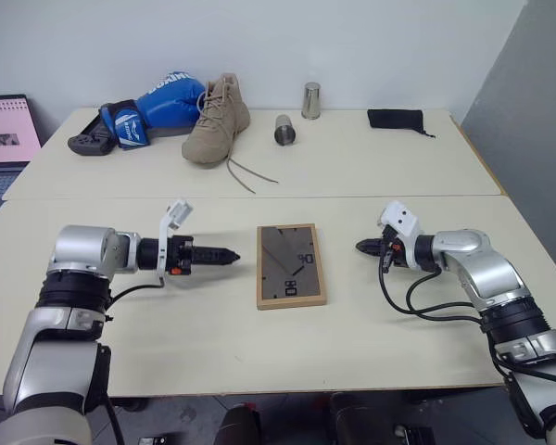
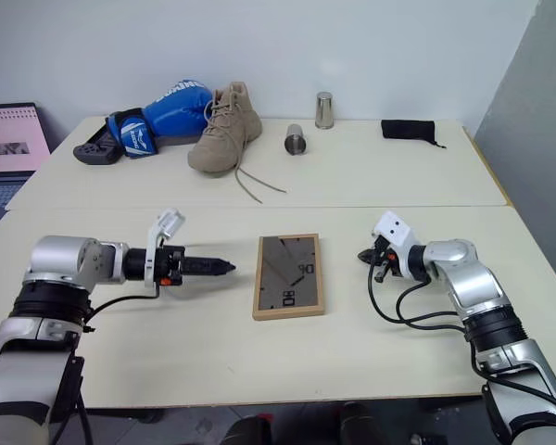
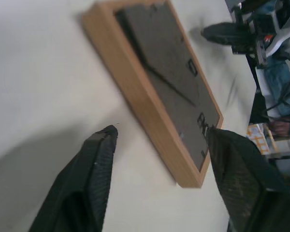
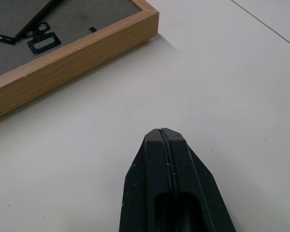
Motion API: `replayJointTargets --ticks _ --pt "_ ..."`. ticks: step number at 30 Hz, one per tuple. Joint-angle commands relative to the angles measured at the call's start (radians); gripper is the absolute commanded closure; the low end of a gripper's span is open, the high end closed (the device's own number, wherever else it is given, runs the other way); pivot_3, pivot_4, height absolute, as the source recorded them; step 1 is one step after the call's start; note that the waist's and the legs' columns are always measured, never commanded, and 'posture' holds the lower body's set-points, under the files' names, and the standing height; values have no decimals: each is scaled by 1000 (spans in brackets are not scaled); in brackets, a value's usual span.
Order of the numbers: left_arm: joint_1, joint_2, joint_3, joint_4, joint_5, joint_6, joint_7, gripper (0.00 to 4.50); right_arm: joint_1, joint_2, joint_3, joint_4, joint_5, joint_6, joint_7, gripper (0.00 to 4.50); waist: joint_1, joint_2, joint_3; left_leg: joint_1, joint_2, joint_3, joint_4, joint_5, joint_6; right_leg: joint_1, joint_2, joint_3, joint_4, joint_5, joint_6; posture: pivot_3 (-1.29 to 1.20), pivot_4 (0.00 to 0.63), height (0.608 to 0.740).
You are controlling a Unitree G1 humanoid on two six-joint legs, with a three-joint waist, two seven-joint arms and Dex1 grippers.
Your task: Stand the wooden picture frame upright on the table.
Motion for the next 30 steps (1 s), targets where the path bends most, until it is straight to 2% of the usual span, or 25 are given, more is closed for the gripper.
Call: replayJointTargets --ticks 1,3,8,13,21,30 --pt "12 -14 2 -62 -45 49 10 372 15 6 -3 -53 0 -8 12 4500 1 0 0 0 0 0 0 0 0 0 0 0 0 0 0 0 150 740" --pt "17 -29 -5 -66 -46 61 33 12 28 12 0 -71 -3 -1 10 4500 2 0 0 0 0 0 0 0 0 0 0 0 0 0 0 0 150 740" --pt "-32 -79 -35 10 -51 165 86 12 53 42 16 -128 -1 33 5 4500 3 0 0 0 -1 0 1 0 0 1 0 0 0 0 0 0 150 740" --pt "-41 -109 -61 -18 -85 226 85 12 67 88 48 -186 -1 74 -9 4500 4 0 0 0 -1 0 1 0 0 1 0 0 0 0 0 0 150 740" --pt "-11 -107 -119 -96 -117 209 62 12 40 172 77 -182 -19 95 -55 4500 4 0 0 0 -1 0 1 0 0 1 -1 0 0 0 0 0 150 740" --pt "-25 -119 -120 -53 -107 159 68 12 49 216 63 -224 1 148 -70 4500 7 0 0 0 -1 0 1 0 0 1 -1 0 0 0 0 0 150 740"
